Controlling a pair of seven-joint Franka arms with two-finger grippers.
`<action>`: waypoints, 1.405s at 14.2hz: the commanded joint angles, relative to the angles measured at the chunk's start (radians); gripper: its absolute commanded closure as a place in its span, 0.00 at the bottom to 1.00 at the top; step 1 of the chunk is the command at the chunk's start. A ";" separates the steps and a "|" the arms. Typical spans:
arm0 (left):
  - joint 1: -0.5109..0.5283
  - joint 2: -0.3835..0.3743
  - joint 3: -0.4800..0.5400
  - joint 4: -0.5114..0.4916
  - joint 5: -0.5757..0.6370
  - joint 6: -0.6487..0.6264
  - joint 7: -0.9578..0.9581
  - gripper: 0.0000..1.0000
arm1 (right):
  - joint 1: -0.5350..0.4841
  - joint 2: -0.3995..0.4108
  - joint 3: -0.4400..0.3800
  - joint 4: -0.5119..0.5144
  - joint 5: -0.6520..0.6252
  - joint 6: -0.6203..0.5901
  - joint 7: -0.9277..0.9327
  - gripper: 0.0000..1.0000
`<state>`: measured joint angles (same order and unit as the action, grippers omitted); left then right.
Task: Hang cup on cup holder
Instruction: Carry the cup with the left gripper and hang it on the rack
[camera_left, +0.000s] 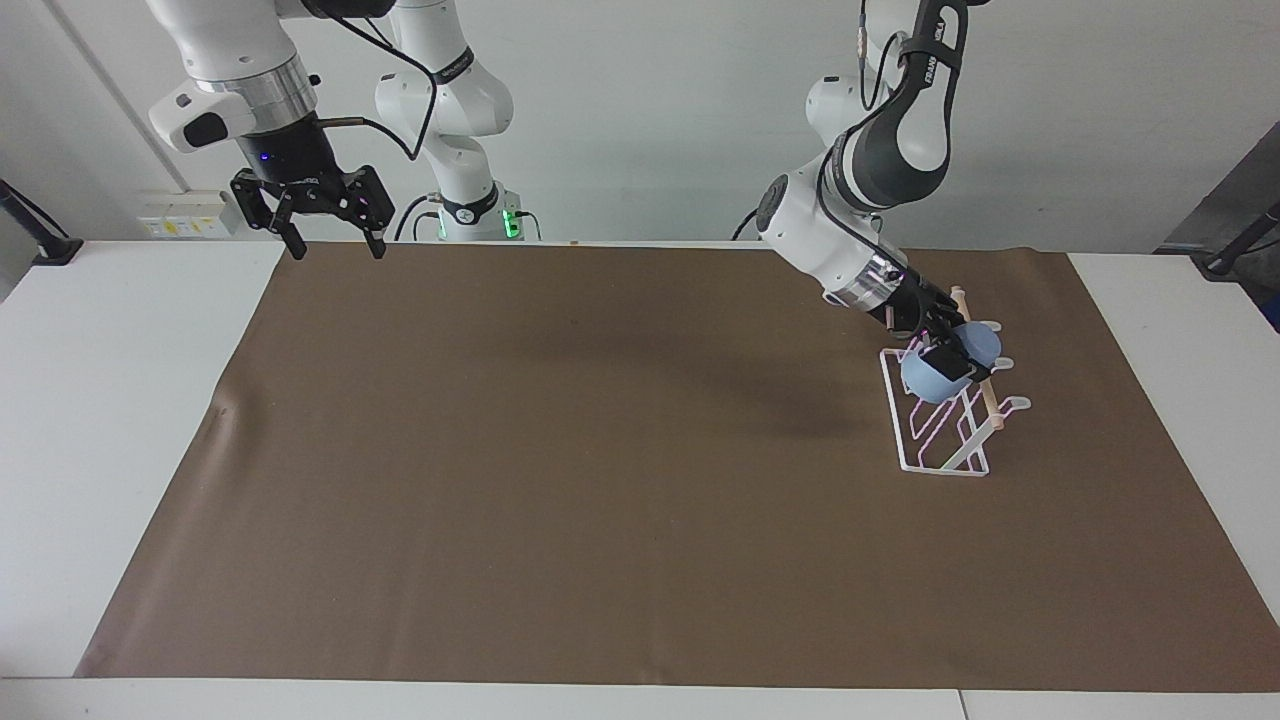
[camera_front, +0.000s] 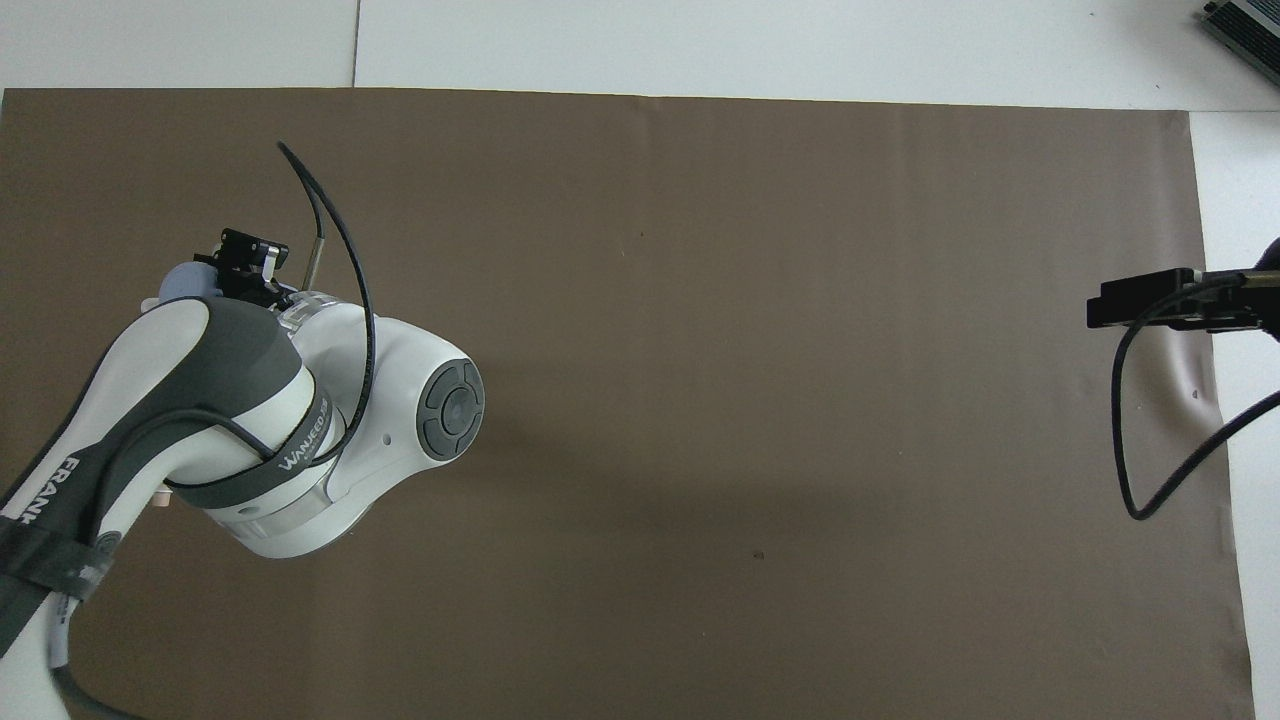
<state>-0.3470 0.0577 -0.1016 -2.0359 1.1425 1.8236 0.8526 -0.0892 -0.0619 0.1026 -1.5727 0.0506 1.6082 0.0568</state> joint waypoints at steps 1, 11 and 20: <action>0.042 -0.039 -0.003 -0.047 0.025 0.062 0.008 1.00 | -0.003 -0.021 0.011 -0.007 -0.026 -0.040 0.028 0.00; 0.063 -0.042 -0.003 -0.066 0.025 0.097 0.006 0.77 | 0.157 -0.030 -0.152 -0.021 -0.029 -0.044 0.018 0.00; 0.063 -0.039 -0.003 -0.053 0.025 0.094 0.013 0.00 | 0.115 -0.022 -0.119 -0.018 -0.037 -0.047 0.020 0.00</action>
<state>-0.2942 0.0477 -0.1013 -2.0627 1.1480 1.8957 0.8529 0.0509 -0.0685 -0.0562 -1.5735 0.0434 1.5657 0.0569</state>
